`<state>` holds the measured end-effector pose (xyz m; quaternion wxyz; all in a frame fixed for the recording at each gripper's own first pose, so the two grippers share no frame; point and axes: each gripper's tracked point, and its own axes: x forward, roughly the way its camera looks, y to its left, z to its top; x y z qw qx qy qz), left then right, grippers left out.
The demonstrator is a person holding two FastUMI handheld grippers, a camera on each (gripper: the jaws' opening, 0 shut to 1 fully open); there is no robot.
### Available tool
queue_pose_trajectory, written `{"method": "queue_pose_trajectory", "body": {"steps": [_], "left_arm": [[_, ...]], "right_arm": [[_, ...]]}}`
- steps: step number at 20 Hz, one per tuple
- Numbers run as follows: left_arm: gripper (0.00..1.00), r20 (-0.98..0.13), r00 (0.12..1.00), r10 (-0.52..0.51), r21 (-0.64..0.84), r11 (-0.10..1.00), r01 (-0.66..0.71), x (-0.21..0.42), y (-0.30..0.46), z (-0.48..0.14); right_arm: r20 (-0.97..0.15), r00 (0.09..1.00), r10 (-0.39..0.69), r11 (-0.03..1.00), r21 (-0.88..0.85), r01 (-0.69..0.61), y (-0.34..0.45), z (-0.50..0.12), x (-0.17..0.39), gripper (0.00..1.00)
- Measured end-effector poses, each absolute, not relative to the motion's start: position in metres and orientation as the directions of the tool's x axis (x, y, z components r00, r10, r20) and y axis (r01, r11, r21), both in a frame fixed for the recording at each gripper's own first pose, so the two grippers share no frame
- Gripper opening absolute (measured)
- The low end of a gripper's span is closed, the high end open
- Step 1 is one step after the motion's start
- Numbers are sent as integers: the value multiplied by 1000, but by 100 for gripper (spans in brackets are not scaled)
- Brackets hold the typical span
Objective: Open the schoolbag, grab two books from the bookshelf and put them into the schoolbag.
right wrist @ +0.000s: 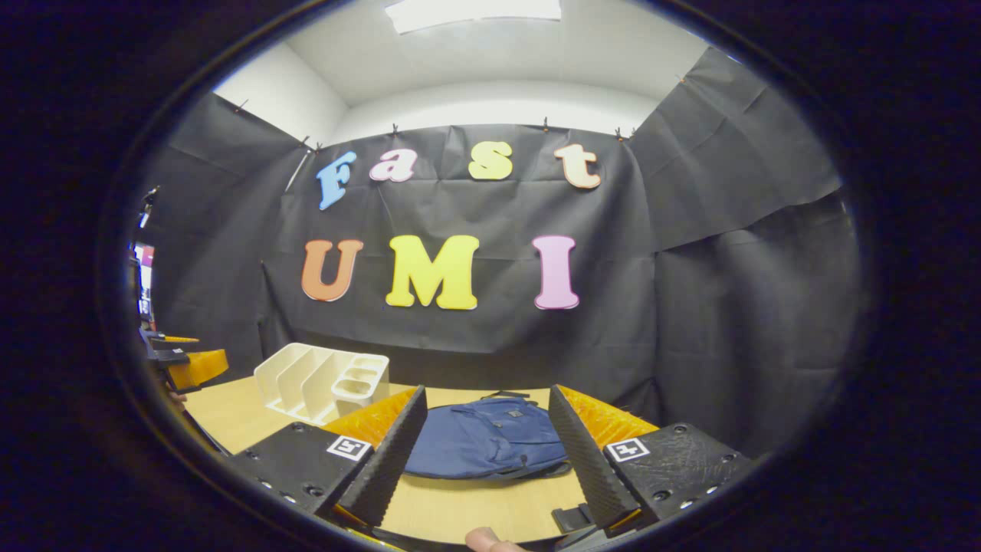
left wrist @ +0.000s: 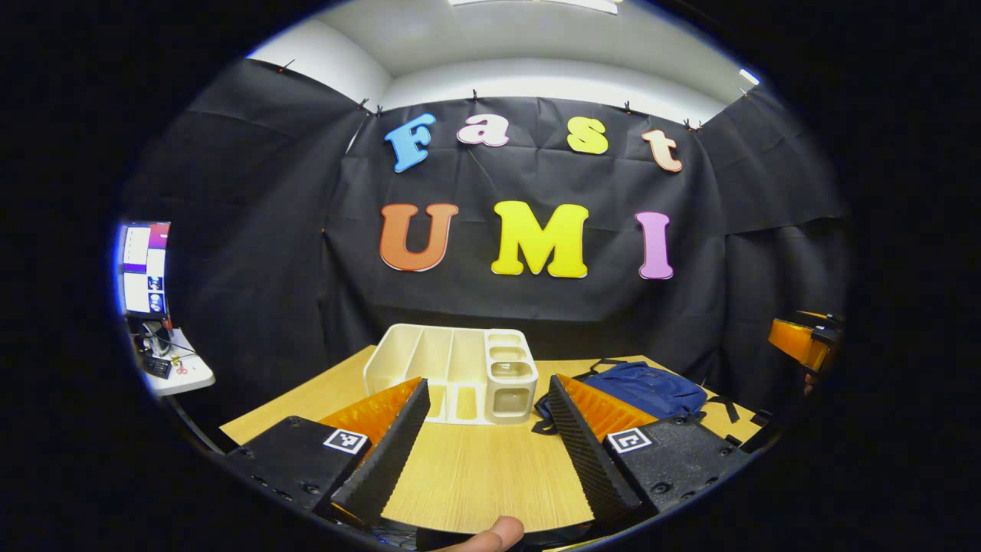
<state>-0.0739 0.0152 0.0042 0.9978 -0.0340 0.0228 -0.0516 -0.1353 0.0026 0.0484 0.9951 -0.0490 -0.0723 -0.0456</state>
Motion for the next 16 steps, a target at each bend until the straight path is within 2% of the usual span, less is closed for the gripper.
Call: {"method": "queue_pose_trajectory", "body": {"steps": [5, 11, 13, 16], "left_arm": [[97, -32, 997, -72, -44, 997, 71, -77, 20, 9], [97, -71, 993, -95, -58, 994, 91, -71, 12, -1], [98, -78, 992, -104, -61, 993, 99, -72, 8, -3], [98, -85, 992, -97, -41, 995, 94, -68, 8, -5]], "right_arm": [[121, 992, -35, 993, -105, 48, 17, 32, -128, 95], [132, 990, -52, 992, -105, 66, 8, 33, -127, 98], [132, 990, -47, 992, -110, 62, 9, 33, -126, 93], [120, 992, -41, 991, -121, 56, 8, 28, -125, 95]]}}
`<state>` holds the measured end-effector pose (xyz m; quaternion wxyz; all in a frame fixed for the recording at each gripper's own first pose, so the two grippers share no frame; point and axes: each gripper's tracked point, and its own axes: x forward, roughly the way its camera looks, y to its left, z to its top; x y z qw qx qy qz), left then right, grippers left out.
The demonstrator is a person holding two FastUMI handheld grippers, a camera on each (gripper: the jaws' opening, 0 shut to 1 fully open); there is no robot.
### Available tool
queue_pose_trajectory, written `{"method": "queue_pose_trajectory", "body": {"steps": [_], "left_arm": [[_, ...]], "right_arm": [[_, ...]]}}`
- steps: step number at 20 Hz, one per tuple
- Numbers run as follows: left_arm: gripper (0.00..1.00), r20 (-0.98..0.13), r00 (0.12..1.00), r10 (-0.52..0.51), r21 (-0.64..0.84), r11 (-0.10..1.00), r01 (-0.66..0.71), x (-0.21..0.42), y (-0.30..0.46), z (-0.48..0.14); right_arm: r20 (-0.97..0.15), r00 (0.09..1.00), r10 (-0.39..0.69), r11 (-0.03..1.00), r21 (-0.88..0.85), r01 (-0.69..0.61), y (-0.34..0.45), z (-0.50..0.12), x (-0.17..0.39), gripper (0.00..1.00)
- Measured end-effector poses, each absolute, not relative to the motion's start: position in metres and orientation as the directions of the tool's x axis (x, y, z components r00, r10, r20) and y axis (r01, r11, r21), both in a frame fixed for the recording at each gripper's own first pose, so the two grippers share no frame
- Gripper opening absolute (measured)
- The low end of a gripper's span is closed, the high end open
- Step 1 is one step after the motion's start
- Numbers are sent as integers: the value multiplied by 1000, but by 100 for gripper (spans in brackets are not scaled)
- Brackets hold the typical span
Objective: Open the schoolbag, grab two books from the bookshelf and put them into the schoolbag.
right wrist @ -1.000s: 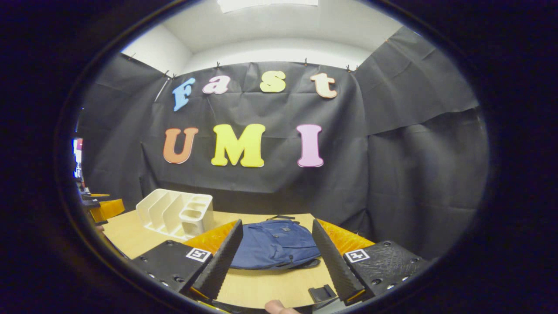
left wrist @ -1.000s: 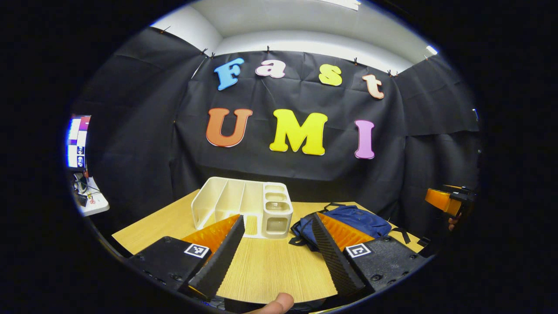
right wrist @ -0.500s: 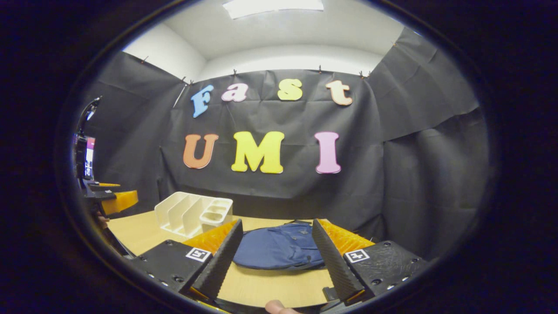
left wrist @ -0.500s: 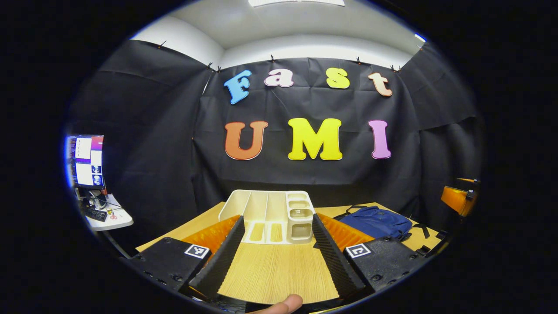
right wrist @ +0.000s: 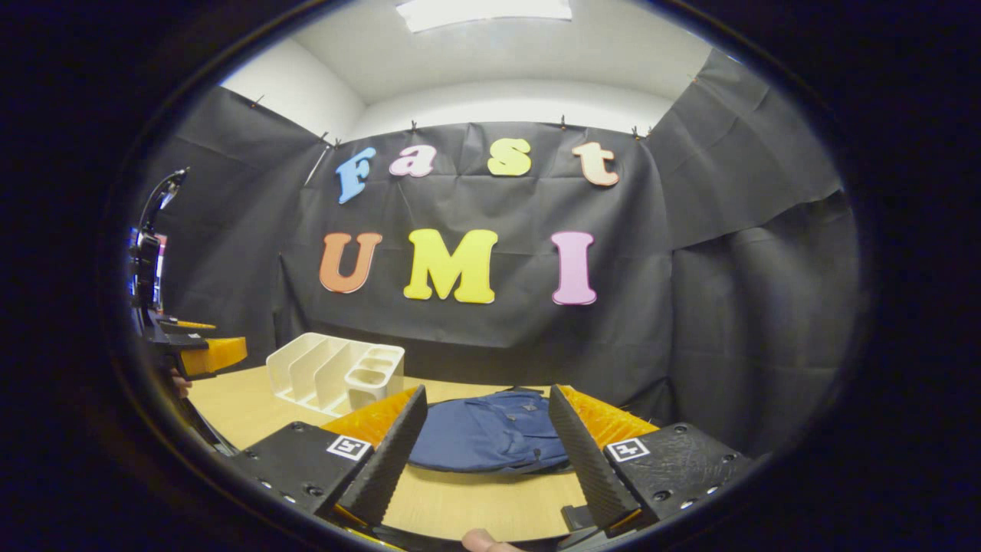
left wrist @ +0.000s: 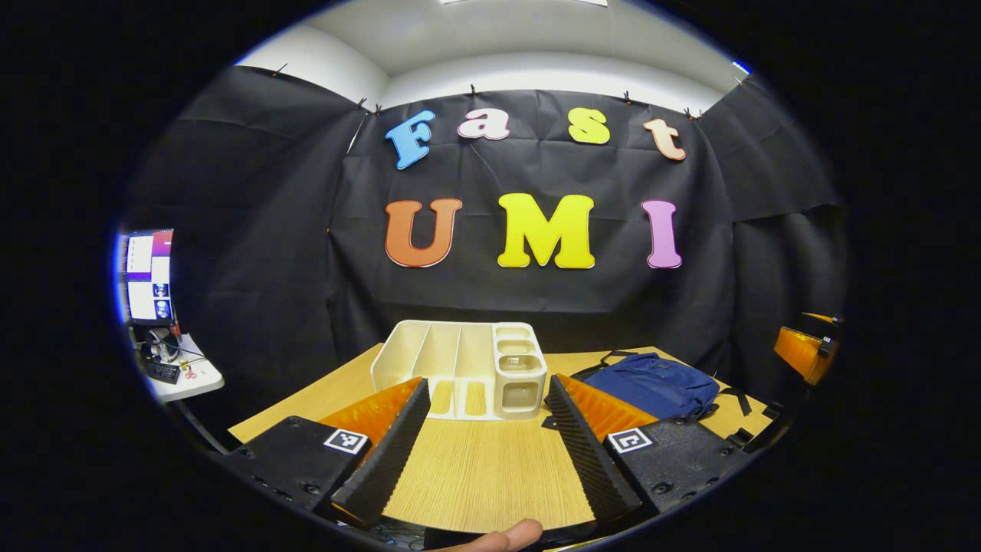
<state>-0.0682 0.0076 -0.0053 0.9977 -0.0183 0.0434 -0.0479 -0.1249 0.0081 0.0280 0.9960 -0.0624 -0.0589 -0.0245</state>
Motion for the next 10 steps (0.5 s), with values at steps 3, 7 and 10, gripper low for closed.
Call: {"method": "queue_pose_trajectory", "body": {"steps": [3, 7, 10], "left_arm": [[98, -95, 990, -104, -34, 994, 101, -70, 2, -8], [98, -98, 990, -101, -27, 995, 99, -70, 3, -9], [98, -104, 990, -99, -25, 995, 97, -69, 1, -12]], "right_arm": [[104, 994, -41, 990, -128, 54, 9, 24, -124, 95], [99, 994, -40, 990, -134, 53, 9, 23, -123, 95], [93, 995, -38, 989, -136, 51, 9, 20, -122, 95]]}}
